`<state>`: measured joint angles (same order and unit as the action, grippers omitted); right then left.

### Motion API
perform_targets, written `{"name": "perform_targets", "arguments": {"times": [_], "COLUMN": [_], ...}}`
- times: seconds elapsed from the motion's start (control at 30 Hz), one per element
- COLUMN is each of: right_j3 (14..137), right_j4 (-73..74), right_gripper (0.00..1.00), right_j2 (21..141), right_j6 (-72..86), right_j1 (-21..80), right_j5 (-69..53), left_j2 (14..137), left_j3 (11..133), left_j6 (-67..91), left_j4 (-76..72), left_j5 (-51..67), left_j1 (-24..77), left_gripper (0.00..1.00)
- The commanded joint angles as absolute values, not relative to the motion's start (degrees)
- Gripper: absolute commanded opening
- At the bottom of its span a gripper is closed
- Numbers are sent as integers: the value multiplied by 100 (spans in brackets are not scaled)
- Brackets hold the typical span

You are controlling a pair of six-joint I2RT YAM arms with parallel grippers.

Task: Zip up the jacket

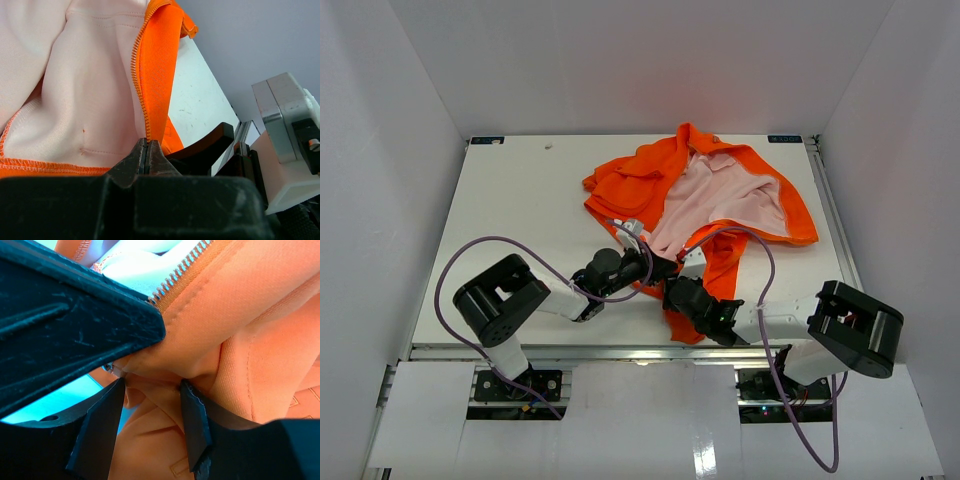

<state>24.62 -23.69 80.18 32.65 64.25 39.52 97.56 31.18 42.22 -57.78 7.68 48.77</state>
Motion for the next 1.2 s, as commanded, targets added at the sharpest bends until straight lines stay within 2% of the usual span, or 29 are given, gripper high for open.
{"name": "perform_targets", "arguments": {"times": [0.0, 0.07, 0.2, 0.27, 0.43, 0.7, 0.8, 0.93, 1.17], "right_j3": [2498, 2512, 2401, 2310, 2005, 1539, 1475, 1423, 1355], "right_j4": [-2896, -2917, -2917, -2909, -2909, -2918, -2998, -3017, -2986], "right_gripper": [54, 48, 19, 8, 8, 8, 8, 8, 8], "right_j2": [8209, 8304, 8309, 8228, 7775, 7027, 6922, 6788, 6582], "right_j6": [3310, 3321, 3428, 3436, 3232, 3123, 3065, 3002, 2936], "right_j1": [6439, 6435, 6406, 6385, 6380, 6369, 6364, 6363, 6363], "right_j5": [4250, 4270, 4291, 4330, 4421, 4392, 4305, 4228, 4228], "left_j2": [9601, 9583, 9488, 9439, 9239, 8985, 9171, 9507, 9779], "left_j3": [3135, 3099, 3038, 2996, 3039, 3464, 3624, 3777, 3759], "left_j6": [4175, 4145, 4050, 4011, 3707, 2576, 2302, 2134, 2150], "left_j4": [-5837, -5864, -5834, -5818, -5589, -4123, -3876, -3873, -4311], "left_j5": [681, 668, 660, 673, 935, 1130, 1303, 1723, 2569], "left_j1": [4896, 4896, 4903, 4892, 4894, 4881, 4869, 4837, 4792], "left_gripper": [0, 0, 0, 0, 1, 39, 48, 53, 52]}}
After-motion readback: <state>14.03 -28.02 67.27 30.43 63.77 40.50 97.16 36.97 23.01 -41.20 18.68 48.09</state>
